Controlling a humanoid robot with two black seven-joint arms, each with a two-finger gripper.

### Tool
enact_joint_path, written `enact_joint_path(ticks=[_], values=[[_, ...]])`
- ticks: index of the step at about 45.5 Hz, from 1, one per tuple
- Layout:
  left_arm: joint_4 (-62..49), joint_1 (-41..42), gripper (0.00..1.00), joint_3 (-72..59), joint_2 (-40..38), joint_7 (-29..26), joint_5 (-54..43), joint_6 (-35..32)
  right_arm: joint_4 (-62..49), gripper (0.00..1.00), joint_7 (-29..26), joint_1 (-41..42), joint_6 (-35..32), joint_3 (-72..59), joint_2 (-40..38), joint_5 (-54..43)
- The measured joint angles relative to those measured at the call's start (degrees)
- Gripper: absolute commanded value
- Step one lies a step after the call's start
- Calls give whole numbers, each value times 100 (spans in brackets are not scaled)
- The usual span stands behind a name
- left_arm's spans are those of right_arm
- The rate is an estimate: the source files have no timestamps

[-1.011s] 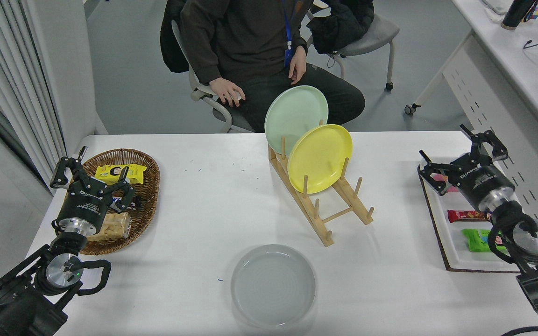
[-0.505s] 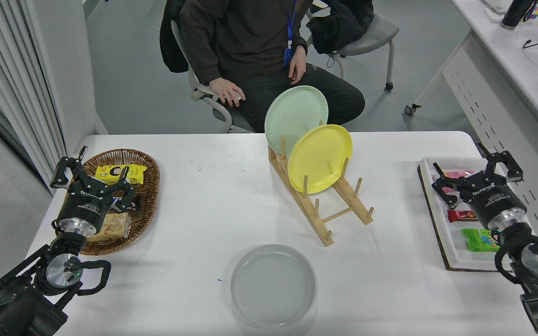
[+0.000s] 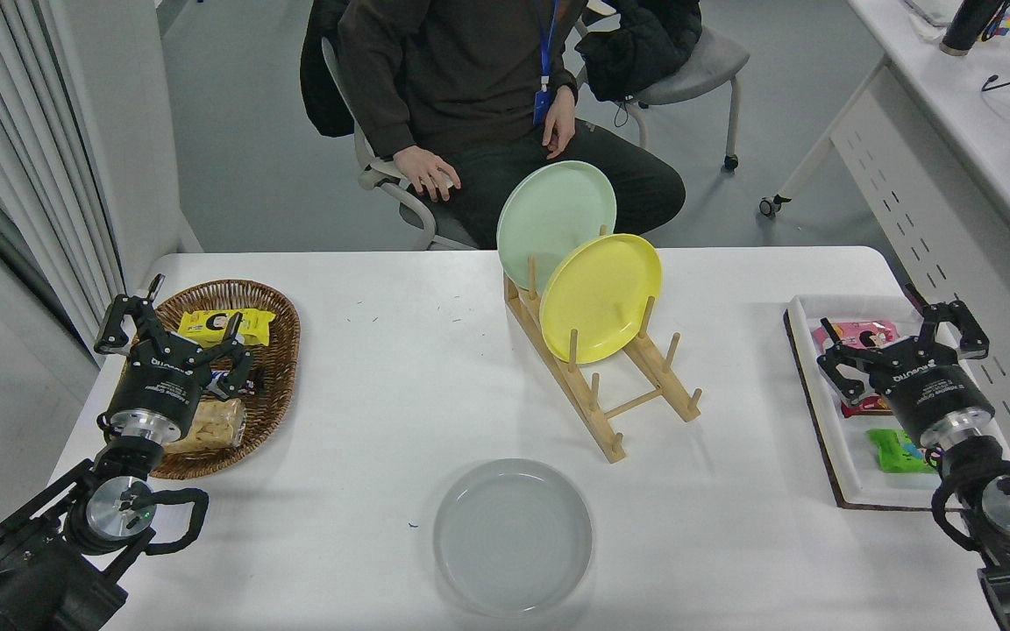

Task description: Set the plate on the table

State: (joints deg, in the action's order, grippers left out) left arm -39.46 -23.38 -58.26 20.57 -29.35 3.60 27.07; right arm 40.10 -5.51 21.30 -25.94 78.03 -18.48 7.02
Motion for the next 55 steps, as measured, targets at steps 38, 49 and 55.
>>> enact_joint_path(ticks=[38, 49, 55], values=[[0, 0, 98, 0, 0, 0, 0, 0, -762, 99, 6, 444, -3, -59, 56, -5], [0, 0, 98, 0, 0, 0, 0, 0, -803, 99, 1, 482, -184, -65, 59, 0], [0, 0, 98, 0, 0, 0, 0, 0, -810, 99, 1, 494, -271, -67, 62, 0]])
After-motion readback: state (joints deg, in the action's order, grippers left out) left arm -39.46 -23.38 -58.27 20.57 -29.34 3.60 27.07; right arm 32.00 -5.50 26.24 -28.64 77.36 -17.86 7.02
